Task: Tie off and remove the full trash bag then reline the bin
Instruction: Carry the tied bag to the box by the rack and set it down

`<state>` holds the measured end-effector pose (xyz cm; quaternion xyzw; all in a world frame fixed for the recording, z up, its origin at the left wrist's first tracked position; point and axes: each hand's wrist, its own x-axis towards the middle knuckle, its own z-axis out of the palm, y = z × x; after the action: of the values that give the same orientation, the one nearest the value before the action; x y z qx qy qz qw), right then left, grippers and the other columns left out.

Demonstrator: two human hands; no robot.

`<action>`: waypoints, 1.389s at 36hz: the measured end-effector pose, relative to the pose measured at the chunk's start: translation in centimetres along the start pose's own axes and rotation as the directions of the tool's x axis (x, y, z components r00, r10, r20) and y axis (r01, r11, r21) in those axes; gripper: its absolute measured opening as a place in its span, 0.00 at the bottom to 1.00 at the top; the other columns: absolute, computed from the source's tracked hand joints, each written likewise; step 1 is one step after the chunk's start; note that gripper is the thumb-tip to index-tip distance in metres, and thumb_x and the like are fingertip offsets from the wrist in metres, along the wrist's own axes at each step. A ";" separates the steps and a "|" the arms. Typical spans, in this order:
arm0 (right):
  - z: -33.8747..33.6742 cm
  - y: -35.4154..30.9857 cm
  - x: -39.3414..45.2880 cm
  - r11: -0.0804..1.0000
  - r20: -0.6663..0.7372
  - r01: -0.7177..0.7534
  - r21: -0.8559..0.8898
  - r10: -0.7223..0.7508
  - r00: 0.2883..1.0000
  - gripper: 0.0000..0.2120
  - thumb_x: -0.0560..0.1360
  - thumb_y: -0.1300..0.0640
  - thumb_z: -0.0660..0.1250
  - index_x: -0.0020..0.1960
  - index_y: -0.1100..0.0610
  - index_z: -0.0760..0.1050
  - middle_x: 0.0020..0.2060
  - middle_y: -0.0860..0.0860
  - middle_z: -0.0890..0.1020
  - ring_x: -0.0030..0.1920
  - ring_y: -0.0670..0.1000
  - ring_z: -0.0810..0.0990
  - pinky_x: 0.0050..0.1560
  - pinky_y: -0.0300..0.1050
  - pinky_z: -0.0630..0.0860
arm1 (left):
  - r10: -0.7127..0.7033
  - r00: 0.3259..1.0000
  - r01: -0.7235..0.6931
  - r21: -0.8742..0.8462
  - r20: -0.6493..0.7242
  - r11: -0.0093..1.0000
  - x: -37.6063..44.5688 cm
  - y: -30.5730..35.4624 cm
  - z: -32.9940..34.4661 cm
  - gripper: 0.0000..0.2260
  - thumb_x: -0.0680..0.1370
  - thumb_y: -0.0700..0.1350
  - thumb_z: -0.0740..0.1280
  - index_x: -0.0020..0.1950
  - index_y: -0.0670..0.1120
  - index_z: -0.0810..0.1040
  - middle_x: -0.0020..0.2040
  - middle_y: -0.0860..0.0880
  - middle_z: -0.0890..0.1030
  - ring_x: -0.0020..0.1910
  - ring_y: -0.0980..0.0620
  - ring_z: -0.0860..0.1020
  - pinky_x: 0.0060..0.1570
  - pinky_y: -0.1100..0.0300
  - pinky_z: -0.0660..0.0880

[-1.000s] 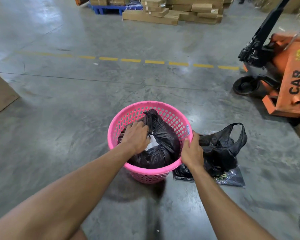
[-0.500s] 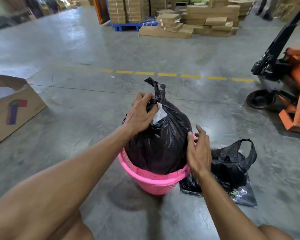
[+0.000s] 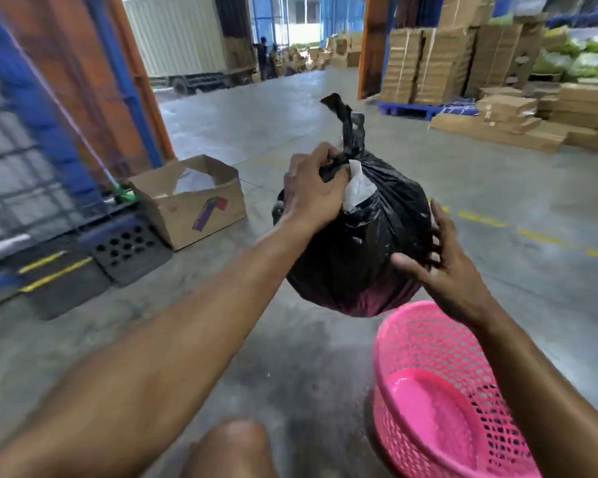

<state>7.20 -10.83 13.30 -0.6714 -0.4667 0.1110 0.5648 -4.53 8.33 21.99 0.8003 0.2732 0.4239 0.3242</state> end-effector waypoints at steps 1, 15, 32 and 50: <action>2.8 0.3 1.2 0.998 0.076 0.033 -0.059 -0.029 0.997 0.55 0.62 0.30 0.76 0.80 0.36 0.50 0.79 0.38 0.63 0.77 0.42 0.66 0.78 0.52 0.65 | -0.063 0.998 0.063 -0.018 -0.020 0.998 0.3 -2.3 -1.8 0.01 0.74 0.54 0.65 0.43 0.60 0.74 0.50 0.47 0.81 0.51 0.46 0.81 0.47 0.56 0.75; 27.8 0.8 13.5 0.955 0.497 0.187 -0.229 -0.050 0.866 0.67 0.54 0.31 0.82 0.82 0.42 0.47 0.79 0.47 0.66 0.76 0.51 0.69 0.73 0.58 0.71 | -0.421 0.891 0.398 -0.154 -0.172 0.904 0.5 -21.1 -19.1 0.05 0.76 0.48 0.71 0.42 0.53 0.78 0.41 0.53 0.80 0.44 0.50 0.78 0.45 0.55 0.71; 49.4 10.3 22.3 0.979 0.640 0.135 -0.154 -0.005 0.768 0.67 0.51 0.26 0.79 0.81 0.40 0.48 0.79 0.48 0.64 0.78 0.52 0.65 0.75 0.60 0.67 | -0.595 0.763 0.586 -0.121 -0.252 0.802 5.1 -41.8 -24.7 0.09 0.76 0.46 0.71 0.43 0.45 0.73 0.37 0.52 0.70 0.39 0.50 0.68 0.43 0.54 0.63; 72.7 17.6 31.5 0.928 0.823 0.153 -0.339 0.214 0.526 0.38 0.79 0.39 0.63 0.83 0.41 0.47 0.83 0.56 0.51 0.82 0.59 0.52 0.81 0.55 0.54 | -0.754 0.560 0.827 0.187 -0.343 0.529 11.3 -65.1 -28.8 0.27 0.81 0.55 0.64 0.79 0.48 0.66 0.78 0.44 0.66 0.75 0.43 0.68 0.70 0.54 0.66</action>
<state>-16.18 61.76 -14.54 -0.6333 -0.6819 0.3435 0.1261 -34.19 66.37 -8.85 0.5768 0.7079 0.2630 0.3115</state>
